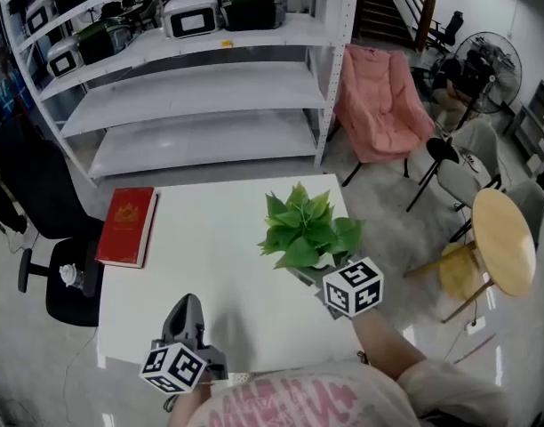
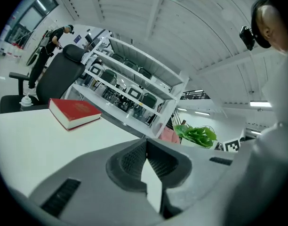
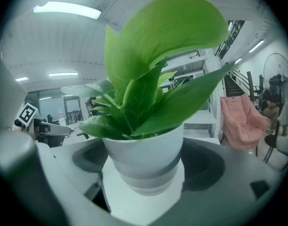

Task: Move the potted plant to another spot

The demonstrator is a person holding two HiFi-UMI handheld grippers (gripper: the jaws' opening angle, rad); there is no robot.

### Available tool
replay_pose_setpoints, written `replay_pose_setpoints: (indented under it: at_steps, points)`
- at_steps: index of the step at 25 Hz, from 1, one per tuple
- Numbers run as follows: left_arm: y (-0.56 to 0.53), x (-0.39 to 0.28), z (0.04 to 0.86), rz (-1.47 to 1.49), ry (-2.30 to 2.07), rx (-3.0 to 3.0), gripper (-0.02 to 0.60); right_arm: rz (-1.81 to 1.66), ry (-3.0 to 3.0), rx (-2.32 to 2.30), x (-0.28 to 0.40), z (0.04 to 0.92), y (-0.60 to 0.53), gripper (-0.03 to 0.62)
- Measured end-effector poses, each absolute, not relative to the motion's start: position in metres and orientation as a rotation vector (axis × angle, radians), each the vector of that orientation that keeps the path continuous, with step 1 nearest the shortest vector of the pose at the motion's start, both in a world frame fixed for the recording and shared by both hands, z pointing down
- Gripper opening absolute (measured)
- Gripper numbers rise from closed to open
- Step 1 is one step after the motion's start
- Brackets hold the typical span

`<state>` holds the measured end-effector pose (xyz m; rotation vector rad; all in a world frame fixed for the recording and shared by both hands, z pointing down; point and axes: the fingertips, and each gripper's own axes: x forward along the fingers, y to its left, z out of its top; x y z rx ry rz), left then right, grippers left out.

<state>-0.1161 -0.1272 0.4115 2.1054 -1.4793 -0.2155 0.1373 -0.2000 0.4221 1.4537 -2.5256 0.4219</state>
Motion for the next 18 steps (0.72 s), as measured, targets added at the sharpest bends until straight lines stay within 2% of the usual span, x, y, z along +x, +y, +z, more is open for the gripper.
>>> replay_pose_setpoints:
  at_steps: [18]
  points:
    - [-0.077,-0.156,0.436,-0.175,-1.772,1.842,0.003,0.407,-2.588,1.214,0.112,0.459,-0.275,0.495]
